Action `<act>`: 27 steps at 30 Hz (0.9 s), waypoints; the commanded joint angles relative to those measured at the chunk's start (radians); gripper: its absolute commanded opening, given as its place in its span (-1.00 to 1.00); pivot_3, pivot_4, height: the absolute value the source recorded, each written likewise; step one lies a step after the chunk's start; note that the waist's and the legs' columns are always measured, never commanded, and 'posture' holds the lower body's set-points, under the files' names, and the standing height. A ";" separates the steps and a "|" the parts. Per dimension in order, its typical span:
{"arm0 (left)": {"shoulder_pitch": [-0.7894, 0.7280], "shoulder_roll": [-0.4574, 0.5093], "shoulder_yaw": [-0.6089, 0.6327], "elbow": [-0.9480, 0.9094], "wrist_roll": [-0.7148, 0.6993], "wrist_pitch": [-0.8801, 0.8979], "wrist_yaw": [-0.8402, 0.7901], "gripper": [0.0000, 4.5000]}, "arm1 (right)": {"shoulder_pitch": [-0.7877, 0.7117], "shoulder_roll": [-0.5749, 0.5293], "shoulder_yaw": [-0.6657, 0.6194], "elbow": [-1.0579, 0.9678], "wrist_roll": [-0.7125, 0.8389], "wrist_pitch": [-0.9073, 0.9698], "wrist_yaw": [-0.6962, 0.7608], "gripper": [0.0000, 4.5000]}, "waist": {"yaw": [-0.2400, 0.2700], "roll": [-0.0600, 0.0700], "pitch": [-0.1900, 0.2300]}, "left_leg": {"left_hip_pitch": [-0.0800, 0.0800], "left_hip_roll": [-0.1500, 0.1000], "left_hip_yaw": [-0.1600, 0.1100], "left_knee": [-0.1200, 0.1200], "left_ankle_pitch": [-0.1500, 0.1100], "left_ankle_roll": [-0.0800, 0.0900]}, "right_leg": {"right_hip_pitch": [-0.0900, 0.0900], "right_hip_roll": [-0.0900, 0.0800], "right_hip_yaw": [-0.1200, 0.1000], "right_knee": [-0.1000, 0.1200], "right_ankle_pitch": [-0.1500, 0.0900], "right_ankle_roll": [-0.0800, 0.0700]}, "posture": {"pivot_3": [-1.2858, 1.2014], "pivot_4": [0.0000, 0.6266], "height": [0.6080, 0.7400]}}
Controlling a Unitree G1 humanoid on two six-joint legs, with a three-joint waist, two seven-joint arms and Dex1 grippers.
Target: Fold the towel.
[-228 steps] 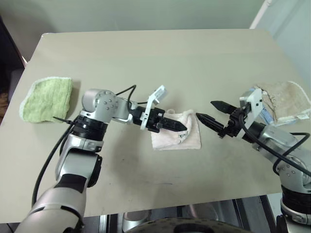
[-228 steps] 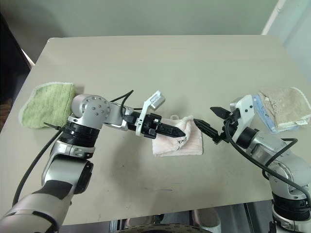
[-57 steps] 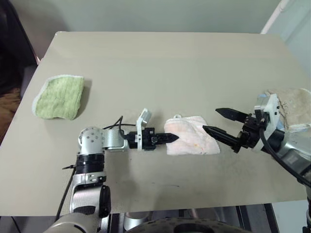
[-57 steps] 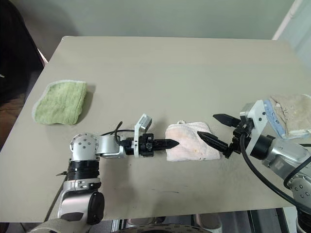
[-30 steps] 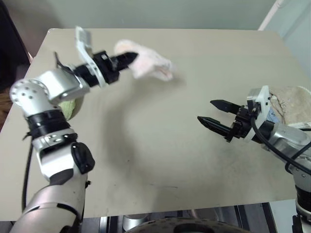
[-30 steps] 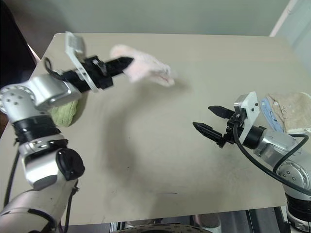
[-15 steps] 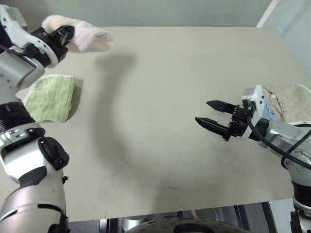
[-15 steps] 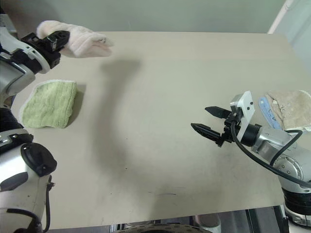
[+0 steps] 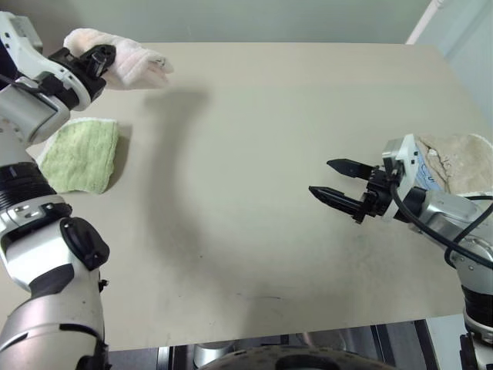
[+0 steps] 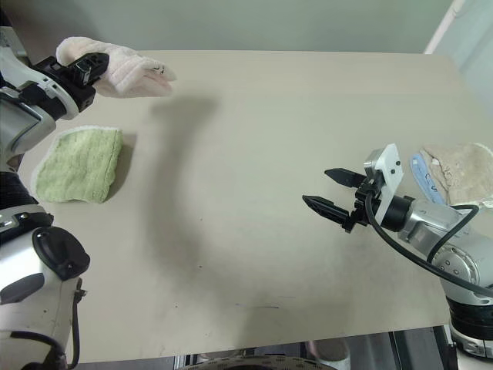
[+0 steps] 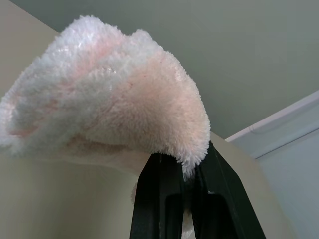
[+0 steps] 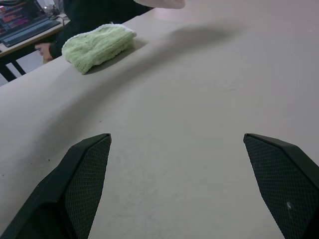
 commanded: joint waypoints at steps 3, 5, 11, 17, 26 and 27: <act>-0.027 0.007 0.029 -0.013 0.009 -0.012 -0.020 -0.99 | -0.009 0.002 -0.014 -0.016 0.004 -0.016 0.014 1.00 | 0.000 0.000 0.000 | 0.000 0.000 0.000 0.000 0.000 0.000 | 0.000 0.000 0.000 0.000 0.000 0.000 | 0.03 -0.52 1.00; -0.028 0.006 0.030 -0.013 0.012 -0.011 -0.022 -0.99 | -0.009 0.002 -0.014 -0.016 0.004 -0.016 0.014 1.00 | 0.000 0.000 0.000 | 0.000 0.000 0.000 0.000 0.000 0.000 | 0.000 0.000 0.000 0.000 0.000 0.000 | 0.03 -0.52 1.00; 0.149 0.247 0.160 0.220 0.157 -0.256 -0.035 -0.99 | -0.104 -0.005 0.103 0.075 -0.055 -0.038 0.121 1.00 | -0.047 0.000 0.000 | 0.002 0.000 0.002 -0.004 0.000 -0.001 | -0.005 0.004 0.003 0.002 0.002 -0.001 | 0.03 -0.52 1.00; 0.137 0.243 0.158 0.281 0.193 -0.296 -0.066 -0.99 | -0.106 0.000 0.107 0.090 -0.082 -0.054 0.142 1.00 | -0.014 -0.003 0.000 | 0.000 -0.001 -0.016 -0.001 0.001 -0.004 | -0.008 0.005 -0.001 0.000 0.002 -0.005 | 0.03 -0.52 1.00; 0.125 0.232 0.186 0.306 0.184 -0.308 -0.093 -0.99 | -0.097 0.004 0.103 0.091 -0.098 -0.065 0.153 1.00 | -0.004 -0.003 0.000 | -0.003 -0.003 -0.017 0.002 0.003 -0.006 | -0.004 0.004 -0.002 0.001 0.003 -0.012 | 0.03 -0.52 1.00; 0.122 0.230 0.189 0.307 0.181 -0.311 -0.098 -0.99 | -0.097 0.005 0.103 0.091 -0.099 -0.065 0.153 1.00 | -0.004 -0.003 0.000 | -0.003 -0.003 -0.017 0.002 0.003 -0.006 | -0.004 0.004 -0.002 0.001 0.004 -0.012 | 0.03 -0.52 1.00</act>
